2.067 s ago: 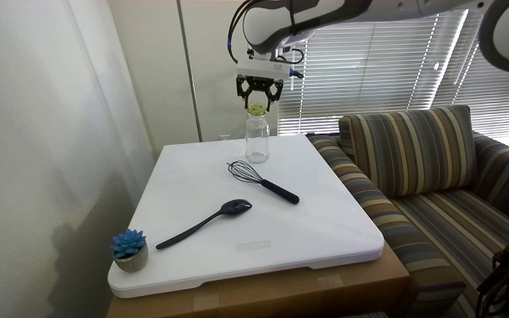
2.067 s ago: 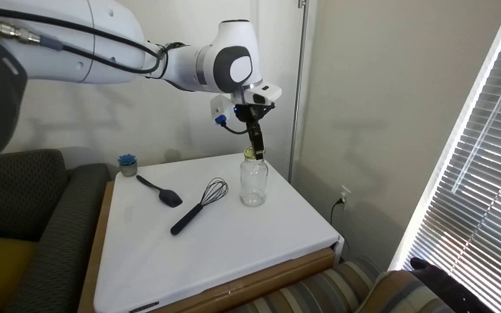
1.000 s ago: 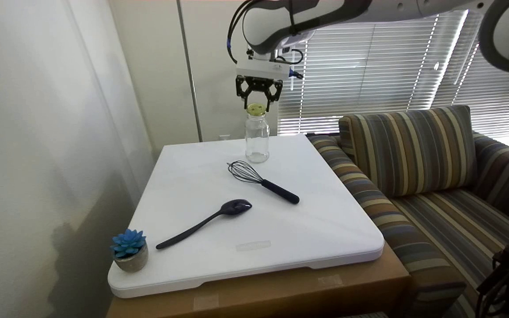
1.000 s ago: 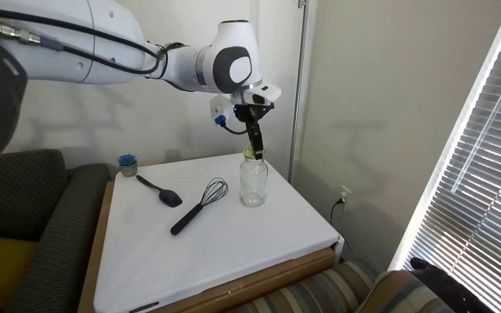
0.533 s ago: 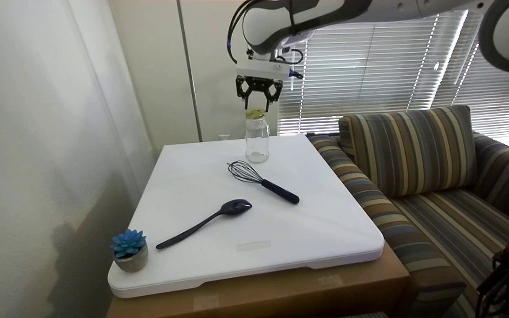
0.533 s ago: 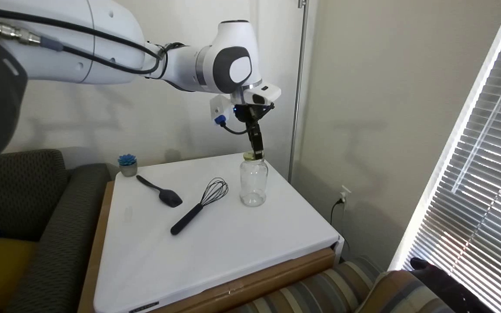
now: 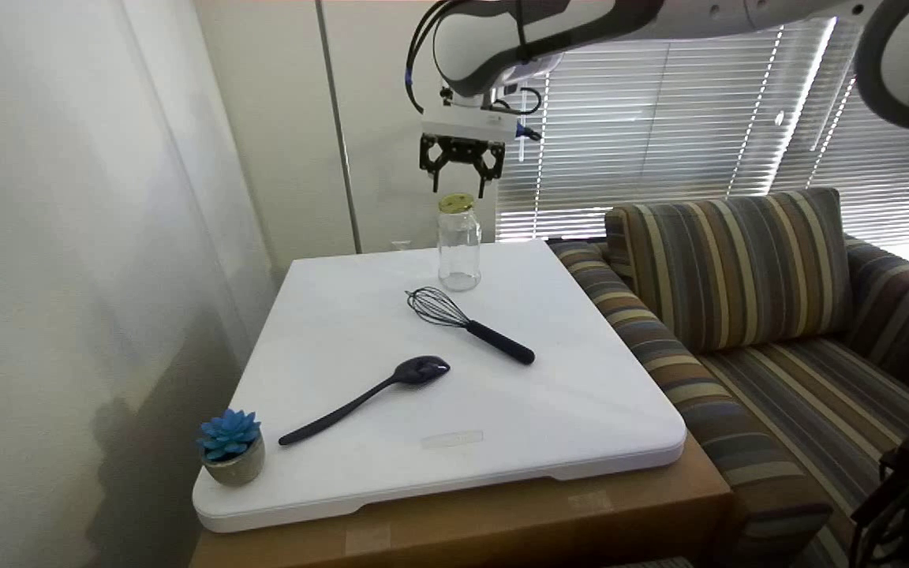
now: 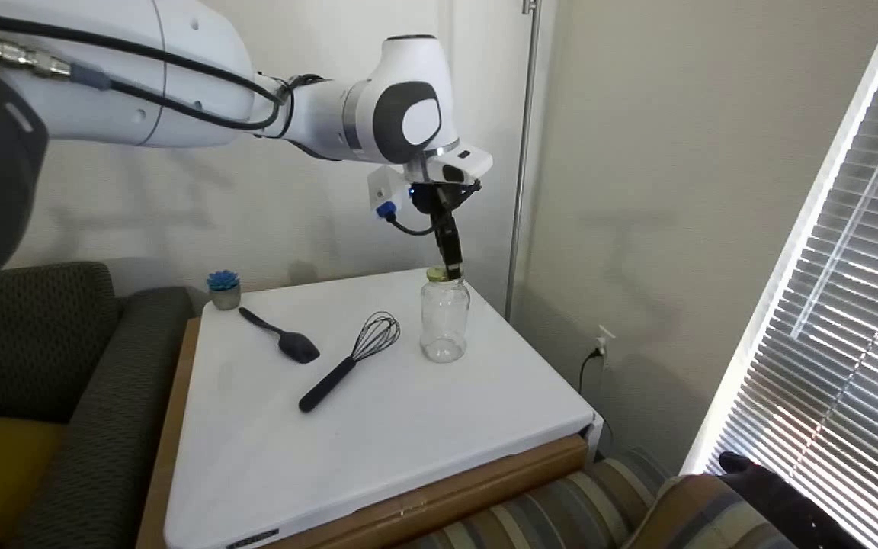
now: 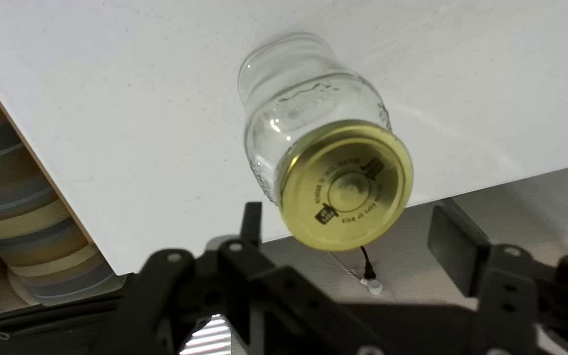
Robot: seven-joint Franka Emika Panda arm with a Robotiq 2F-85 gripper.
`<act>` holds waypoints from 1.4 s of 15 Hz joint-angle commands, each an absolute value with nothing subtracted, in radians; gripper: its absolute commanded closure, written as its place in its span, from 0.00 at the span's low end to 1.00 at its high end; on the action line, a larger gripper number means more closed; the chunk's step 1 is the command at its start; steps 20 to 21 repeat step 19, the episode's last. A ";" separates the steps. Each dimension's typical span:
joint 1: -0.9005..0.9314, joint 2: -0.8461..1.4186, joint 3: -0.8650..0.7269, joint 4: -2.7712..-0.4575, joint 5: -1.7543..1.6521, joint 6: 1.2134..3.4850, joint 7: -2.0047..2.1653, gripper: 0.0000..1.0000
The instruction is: Place the lid on the jar
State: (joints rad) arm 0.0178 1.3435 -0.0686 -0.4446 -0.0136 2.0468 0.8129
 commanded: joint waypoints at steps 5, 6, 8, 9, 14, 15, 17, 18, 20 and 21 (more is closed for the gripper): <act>0.020 1.258 -0.080 -0.468 -0.024 1.969 0.812 0.00; 0.018 1.237 -0.076 -0.475 -0.021 1.931 0.806 0.00; 0.014 1.195 -0.068 -0.488 -0.013 1.829 0.797 0.00; 0.012 1.179 -0.065 -0.489 -0.010 1.783 0.793 0.00; 0.018 1.186 -0.069 -0.434 -0.013 1.702 0.811 0.00; 0.018 1.182 -0.068 -0.435 -0.013 1.692 0.811 0.00; 0.018 1.182 -0.068 -0.437 -0.013 1.689 0.811 0.00; 0.018 1.182 -0.068 -0.439 -0.013 1.689 0.811 0.00; 0.018 1.182 -0.068 -0.440 -0.013 1.689 0.811 0.00; 0.018 1.182 -0.068 -0.440 -0.013 1.689 0.811 0.00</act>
